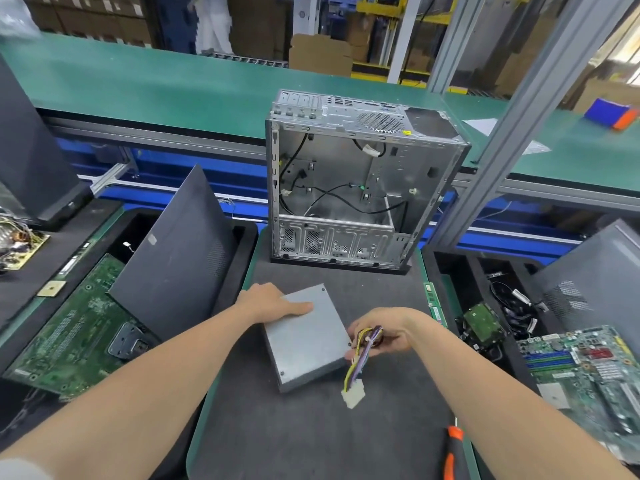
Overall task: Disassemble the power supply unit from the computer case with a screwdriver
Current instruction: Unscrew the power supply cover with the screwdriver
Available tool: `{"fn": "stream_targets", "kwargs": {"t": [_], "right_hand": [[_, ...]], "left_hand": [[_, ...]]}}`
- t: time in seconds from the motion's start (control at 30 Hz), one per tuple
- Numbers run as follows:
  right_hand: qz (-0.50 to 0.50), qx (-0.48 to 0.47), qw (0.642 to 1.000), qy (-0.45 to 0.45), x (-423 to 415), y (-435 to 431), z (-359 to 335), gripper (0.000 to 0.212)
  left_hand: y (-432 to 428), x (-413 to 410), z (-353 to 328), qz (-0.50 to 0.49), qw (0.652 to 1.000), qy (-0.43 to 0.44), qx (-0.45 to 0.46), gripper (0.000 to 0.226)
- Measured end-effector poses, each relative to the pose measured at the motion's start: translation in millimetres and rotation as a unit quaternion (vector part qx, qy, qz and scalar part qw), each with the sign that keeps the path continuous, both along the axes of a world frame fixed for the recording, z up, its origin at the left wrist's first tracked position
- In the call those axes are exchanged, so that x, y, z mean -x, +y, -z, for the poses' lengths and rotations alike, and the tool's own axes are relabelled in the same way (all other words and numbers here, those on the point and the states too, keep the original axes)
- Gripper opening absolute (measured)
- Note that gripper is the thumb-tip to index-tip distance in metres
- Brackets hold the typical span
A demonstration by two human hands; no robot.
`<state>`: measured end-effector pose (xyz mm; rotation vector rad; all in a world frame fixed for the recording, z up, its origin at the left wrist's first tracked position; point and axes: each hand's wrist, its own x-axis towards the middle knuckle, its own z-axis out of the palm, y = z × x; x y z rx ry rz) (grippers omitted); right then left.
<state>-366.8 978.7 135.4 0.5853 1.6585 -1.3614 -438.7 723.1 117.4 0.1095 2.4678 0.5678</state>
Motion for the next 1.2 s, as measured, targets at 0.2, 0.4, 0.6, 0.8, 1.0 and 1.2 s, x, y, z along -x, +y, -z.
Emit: {"fn": "stream_targets", "kwargs": {"t": [0.2, 0.4, 0.6, 0.8, 1.0, 1.2], "right_hand": [[0.120, 0.058, 0.991, 0.017, 8, 14, 9, 0.027], [0.275, 0.258, 0.924, 0.061, 3, 23, 18, 0.035], [0.149, 0.012, 0.969, 0.199, -13, 15, 41, 0.013], [0.125, -0.079, 0.948, 0.282, -17, 8, 49, 0.013], [0.116, -0.109, 0.934, 0.318, -22, 10, 38, 0.024], [0.111, -0.219, 0.911, 0.333, -50, 40, 17, 0.018]], "left_hand": [[-6, -4, 16, -0.003, 0.999, -0.004, -0.043, 0.075], [22, -15, 6, 0.137, 0.981, 0.119, -0.069, 0.082], [48, -35, 11, 0.216, 0.966, 0.133, 0.055, 0.101], [51, -36, 9, 0.185, 0.971, 0.124, 0.083, 0.086], [58, -55, 10, 0.080, 0.985, 0.123, 0.093, 0.097], [95, -76, -6, 0.174, 0.915, 0.343, 0.126, 0.066]]}}
